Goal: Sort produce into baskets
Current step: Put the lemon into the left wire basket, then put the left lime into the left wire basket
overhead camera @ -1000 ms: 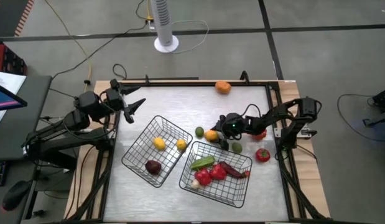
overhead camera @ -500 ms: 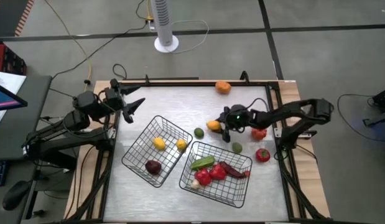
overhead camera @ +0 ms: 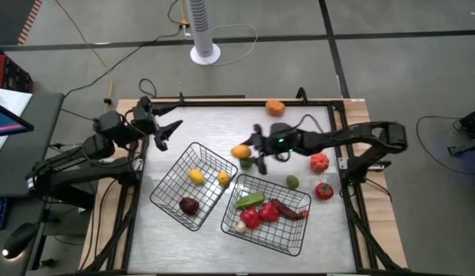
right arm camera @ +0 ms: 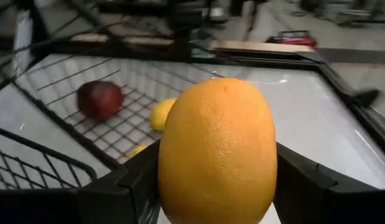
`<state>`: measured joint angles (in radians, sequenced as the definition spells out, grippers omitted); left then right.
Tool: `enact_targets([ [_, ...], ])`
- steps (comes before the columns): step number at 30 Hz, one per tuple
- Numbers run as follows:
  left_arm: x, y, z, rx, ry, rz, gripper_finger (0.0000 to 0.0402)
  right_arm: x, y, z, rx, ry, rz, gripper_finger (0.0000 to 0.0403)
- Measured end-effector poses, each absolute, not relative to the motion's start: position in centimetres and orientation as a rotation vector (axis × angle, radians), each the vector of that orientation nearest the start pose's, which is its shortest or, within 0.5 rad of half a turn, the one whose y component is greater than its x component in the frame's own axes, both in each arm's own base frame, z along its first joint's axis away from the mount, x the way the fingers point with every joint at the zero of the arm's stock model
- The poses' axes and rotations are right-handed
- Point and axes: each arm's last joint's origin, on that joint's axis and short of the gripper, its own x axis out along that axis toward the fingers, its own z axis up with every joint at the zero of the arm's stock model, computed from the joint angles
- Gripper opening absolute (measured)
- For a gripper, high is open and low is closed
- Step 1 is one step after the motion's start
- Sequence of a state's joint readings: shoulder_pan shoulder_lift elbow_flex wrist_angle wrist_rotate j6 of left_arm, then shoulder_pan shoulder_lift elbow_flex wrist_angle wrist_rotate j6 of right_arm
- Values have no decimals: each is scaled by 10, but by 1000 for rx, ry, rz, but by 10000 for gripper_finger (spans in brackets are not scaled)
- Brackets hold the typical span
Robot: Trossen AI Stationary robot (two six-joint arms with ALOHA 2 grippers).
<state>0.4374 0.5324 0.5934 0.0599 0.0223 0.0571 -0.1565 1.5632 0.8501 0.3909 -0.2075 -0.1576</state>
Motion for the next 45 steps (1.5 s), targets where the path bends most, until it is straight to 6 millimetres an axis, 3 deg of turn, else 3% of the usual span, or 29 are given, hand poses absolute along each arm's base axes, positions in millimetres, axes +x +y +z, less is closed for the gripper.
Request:
enact_targets([
  [5,118,54,324,92,-103,418,261,378,-31,240,-132,291,137,265],
  [9,116,53,324,95,-104,415,261,406,-24,241,-125,357,192,267],
  [13,113,52,324,104,-100,415,261,422,-22,241,-128,428,264,287],
  [20,113,52,324,103,-101,411,261,427,-27,241,-110,518,265,361],
  [24,113,52,323,101,-92,411,261,413,-36,254,-108,563,244,387],
  [28,113,52,322,100,-81,411,261,389,-57,263,-104,565,165,387],
  [31,113,52,322,103,-79,411,261,369,-70,253,-96,555,116,380],
  [40,113,52,323,105,-84,412,261,316,-97,173,-36,448,-8,368],
  [45,113,52,323,105,-86,421,261,315,-95,141,63,430,51,368],
])
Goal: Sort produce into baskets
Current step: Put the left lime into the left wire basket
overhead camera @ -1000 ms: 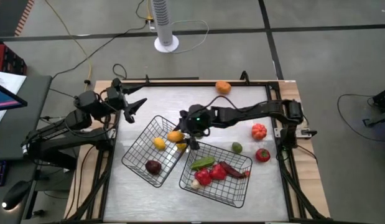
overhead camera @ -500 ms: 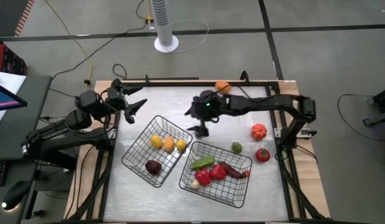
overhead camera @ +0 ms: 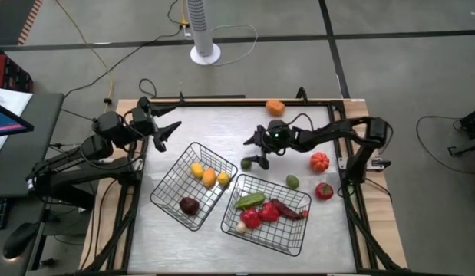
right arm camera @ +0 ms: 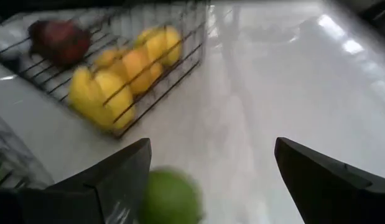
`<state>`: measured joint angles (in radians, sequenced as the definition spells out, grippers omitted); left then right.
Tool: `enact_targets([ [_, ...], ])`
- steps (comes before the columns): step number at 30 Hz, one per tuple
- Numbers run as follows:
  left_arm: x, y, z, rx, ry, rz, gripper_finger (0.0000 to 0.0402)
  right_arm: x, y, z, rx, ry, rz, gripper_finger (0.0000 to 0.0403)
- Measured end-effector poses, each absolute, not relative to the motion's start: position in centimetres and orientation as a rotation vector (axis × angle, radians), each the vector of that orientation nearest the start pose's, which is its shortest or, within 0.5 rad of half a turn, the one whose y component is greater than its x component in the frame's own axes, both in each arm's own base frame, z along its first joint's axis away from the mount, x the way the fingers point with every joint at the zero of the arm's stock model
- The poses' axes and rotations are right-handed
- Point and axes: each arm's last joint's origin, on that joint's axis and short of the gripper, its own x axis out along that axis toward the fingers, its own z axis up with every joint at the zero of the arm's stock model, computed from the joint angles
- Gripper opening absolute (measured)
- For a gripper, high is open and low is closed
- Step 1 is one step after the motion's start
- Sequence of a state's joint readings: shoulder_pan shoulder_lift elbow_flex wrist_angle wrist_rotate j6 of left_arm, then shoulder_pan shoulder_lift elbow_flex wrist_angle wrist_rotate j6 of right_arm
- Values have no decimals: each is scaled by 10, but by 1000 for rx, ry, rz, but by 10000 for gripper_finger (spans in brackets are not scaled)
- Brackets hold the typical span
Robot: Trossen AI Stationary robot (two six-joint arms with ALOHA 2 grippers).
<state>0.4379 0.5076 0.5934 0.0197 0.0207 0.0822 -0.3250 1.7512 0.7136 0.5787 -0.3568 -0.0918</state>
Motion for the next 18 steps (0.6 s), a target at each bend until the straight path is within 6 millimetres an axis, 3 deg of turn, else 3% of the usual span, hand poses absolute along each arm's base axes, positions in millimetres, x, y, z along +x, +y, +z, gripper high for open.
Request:
enact_targets([
  [7,113,53,322,104,-80,422,261,330,-86,112,75,439,100,368],
  [10,113,53,322,103,-78,422,261,338,-82,108,68,434,117,368],
  [18,113,53,322,103,-76,422,261,338,-81,91,91,499,124,354],
])
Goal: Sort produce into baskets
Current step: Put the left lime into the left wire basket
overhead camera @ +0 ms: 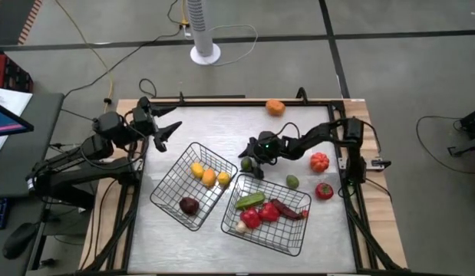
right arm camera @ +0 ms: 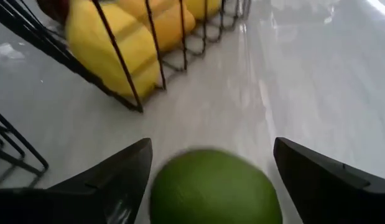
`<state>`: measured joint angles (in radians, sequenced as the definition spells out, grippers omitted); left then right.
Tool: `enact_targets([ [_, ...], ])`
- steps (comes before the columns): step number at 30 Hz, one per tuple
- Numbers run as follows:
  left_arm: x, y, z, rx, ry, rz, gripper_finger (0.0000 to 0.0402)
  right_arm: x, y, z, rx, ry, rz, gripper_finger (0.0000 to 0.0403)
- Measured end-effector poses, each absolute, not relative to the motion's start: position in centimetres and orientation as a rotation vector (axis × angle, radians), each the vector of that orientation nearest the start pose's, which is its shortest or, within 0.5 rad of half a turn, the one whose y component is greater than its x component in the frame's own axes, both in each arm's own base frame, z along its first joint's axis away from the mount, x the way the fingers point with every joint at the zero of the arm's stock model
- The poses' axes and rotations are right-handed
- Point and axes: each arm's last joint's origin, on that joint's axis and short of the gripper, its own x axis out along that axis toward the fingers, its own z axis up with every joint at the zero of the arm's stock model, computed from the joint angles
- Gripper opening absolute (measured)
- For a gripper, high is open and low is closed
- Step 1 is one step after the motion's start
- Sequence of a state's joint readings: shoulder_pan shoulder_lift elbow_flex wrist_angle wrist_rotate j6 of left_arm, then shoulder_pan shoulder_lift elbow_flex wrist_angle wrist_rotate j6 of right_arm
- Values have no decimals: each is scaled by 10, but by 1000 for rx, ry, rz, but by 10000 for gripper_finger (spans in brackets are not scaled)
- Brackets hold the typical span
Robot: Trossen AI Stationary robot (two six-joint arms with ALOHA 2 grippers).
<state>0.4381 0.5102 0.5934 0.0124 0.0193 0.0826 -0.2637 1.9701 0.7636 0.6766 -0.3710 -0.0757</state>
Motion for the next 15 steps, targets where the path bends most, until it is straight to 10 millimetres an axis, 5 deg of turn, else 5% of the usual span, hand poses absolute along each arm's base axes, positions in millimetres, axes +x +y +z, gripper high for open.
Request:
enact_targets([
  [10,113,53,322,103,-76,422,261,337,-82,90,56,528,81,251],
  [15,113,53,322,110,-72,422,261,334,-85,95,62,561,53,248],
])
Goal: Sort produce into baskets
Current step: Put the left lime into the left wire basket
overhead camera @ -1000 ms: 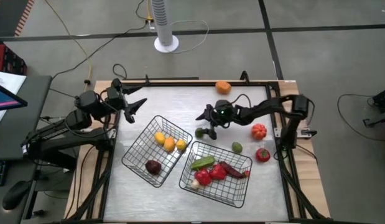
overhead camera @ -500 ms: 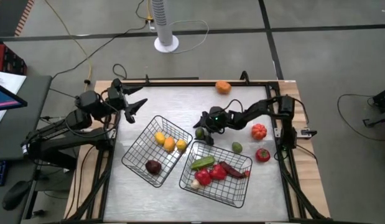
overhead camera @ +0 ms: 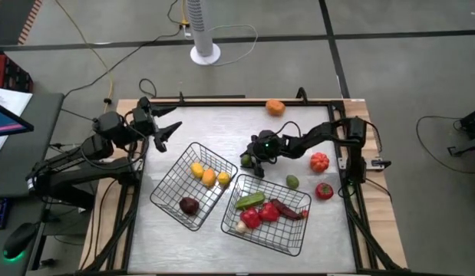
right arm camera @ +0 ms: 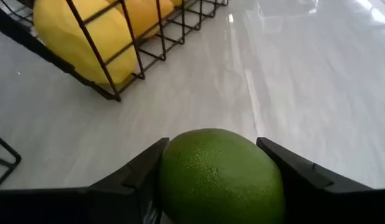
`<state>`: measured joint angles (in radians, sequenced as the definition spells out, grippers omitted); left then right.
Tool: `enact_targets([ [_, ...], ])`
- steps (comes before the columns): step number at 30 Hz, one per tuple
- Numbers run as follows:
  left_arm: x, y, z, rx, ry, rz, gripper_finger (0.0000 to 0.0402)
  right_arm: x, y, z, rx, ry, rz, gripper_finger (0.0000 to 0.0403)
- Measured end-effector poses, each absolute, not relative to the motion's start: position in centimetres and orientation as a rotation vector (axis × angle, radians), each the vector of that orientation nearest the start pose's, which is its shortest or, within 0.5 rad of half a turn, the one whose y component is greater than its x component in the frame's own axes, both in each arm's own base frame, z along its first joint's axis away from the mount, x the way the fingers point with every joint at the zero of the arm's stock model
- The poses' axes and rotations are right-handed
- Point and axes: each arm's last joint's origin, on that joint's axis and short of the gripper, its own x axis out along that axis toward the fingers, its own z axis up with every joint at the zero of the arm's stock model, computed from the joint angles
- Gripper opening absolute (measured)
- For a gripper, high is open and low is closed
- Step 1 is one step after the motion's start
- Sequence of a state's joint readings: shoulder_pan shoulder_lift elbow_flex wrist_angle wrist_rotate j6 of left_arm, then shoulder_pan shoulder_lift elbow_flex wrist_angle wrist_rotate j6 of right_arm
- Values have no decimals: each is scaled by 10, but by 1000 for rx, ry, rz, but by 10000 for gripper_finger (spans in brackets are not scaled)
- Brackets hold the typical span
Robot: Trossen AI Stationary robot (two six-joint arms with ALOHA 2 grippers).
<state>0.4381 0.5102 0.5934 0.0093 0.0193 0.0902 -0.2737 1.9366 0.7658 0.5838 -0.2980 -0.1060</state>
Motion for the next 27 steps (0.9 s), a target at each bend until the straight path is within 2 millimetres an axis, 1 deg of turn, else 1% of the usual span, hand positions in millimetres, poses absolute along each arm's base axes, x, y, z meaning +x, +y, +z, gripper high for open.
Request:
enact_targets([
  [3,113,53,322,110,-72,422,261,328,-89,111,41,621,-28,252],
  [5,113,53,322,110,-72,422,261,327,-91,134,1,617,-97,258],
  [7,113,53,322,110,-72,422,261,325,-89,159,-34,576,-150,259],
  [9,113,53,322,113,-73,423,261,326,-81,183,-56,487,-163,259],
  [11,113,52,322,116,-73,423,261,329,-69,202,-72,393,-135,258],
  [12,113,52,322,116,-73,423,261,331,-62,211,-82,347,-117,258],
  [14,113,53,322,115,-73,423,261,337,-48,221,-103,285,-75,258],
  [16,113,53,322,115,-74,423,261,342,-33,228,-119,251,-33,259],
  [17,113,52,322,115,-74,422,261,347,-27,227,-126,249,-12,259],
  [19,113,53,322,115,-75,423,261,358,-15,232,-137,223,23,259],
  [21,113,52,322,111,-78,420,261,370,-5,231,-152,227,55,259],
  [22,113,52,322,109,-79,420,261,378,-1,234,-164,205,68,259],
  [23,113,52,322,109,-79,420,261,384,3,232,-178,208,89,259],
  [24,114,52,322,109,-79,419,261,389,6,228,-182,230,123,259],
  [26,113,52,322,109,-79,416,261,403,10,228,-186,239,178,262],
  [27,114,52,322,109,-76,414,261,407,10,226,-186,271,200,265],
])
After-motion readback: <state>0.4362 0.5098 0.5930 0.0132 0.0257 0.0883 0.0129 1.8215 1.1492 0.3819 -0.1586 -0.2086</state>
